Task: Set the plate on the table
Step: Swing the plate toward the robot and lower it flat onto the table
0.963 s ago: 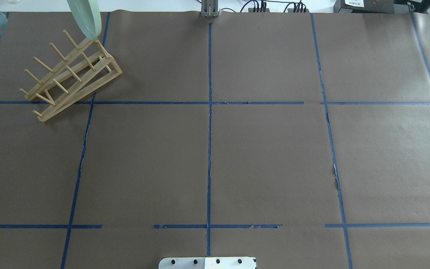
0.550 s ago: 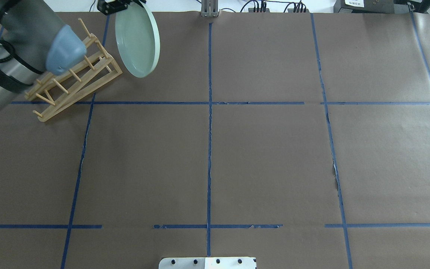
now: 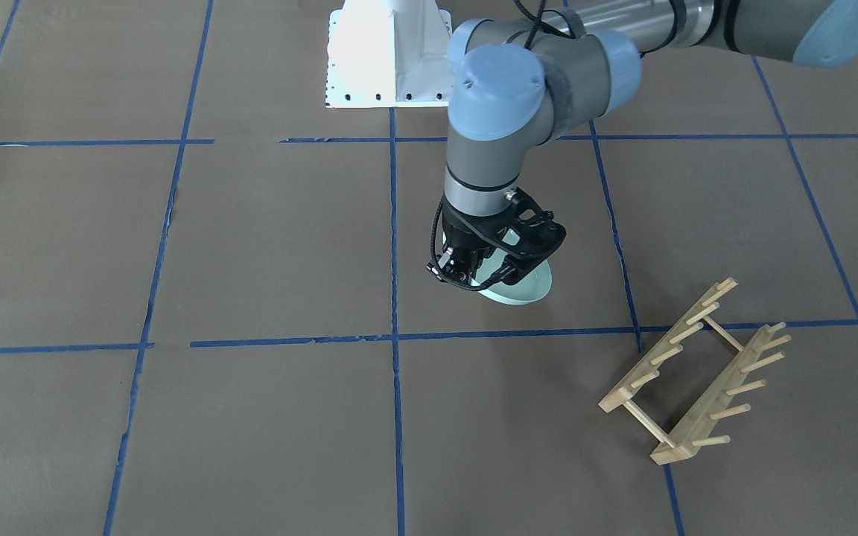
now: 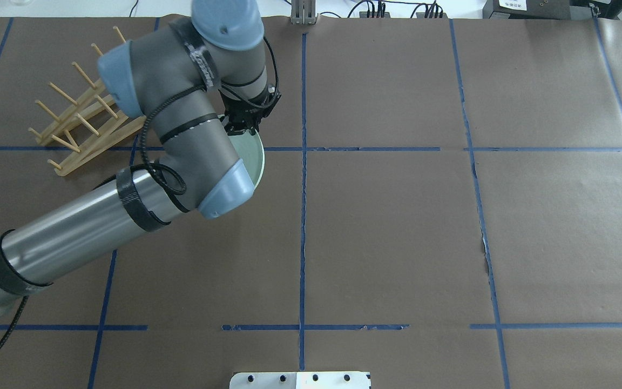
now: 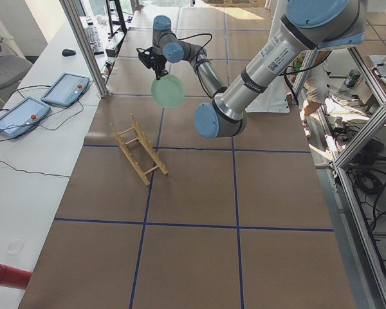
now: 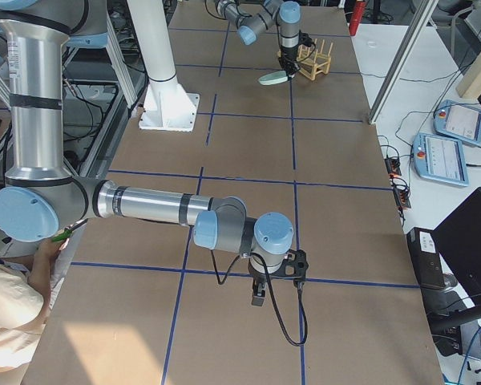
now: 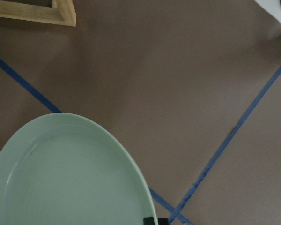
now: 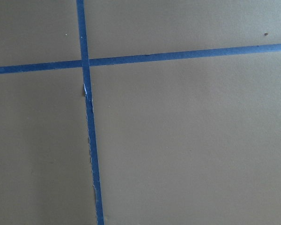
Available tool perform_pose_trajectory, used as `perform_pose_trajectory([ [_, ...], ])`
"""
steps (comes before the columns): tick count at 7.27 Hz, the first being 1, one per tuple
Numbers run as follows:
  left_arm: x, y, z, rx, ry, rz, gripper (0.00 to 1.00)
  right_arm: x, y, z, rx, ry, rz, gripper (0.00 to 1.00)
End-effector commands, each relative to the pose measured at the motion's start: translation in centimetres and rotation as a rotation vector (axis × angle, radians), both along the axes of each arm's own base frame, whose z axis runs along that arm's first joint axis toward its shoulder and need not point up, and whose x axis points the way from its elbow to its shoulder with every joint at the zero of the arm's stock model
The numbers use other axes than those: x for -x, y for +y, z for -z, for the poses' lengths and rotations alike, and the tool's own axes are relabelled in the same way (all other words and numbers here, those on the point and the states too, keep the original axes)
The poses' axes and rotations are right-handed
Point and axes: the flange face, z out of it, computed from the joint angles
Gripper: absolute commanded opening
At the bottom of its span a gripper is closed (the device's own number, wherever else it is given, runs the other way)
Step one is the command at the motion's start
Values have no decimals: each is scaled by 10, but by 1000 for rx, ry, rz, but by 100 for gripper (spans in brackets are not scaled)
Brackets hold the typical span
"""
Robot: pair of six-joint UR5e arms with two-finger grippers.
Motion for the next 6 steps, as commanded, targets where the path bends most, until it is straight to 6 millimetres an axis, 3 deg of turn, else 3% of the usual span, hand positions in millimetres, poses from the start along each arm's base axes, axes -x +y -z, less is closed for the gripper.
perform_pose_trajectory([
  [1, -69, 41, -46, -17, -248, -162, 0, 0, 0, 0, 0, 0, 0, 100],
  [3, -91, 66, -83, -26, -316, -230, 0, 0, 0, 0, 0, 0, 0, 100],
  [4, -91, 69, -88, -49, -322, -280, 0, 0, 0, 0, 0, 0, 0, 100],
  [5, -89, 70, -88, -65, -321, -301, 32, 0, 0, 0, 0, 0, 0, 100],
  [6, -78, 75, -86, -84, -297, -297, 77, 0, 0, 0, 0, 0, 0, 100],
])
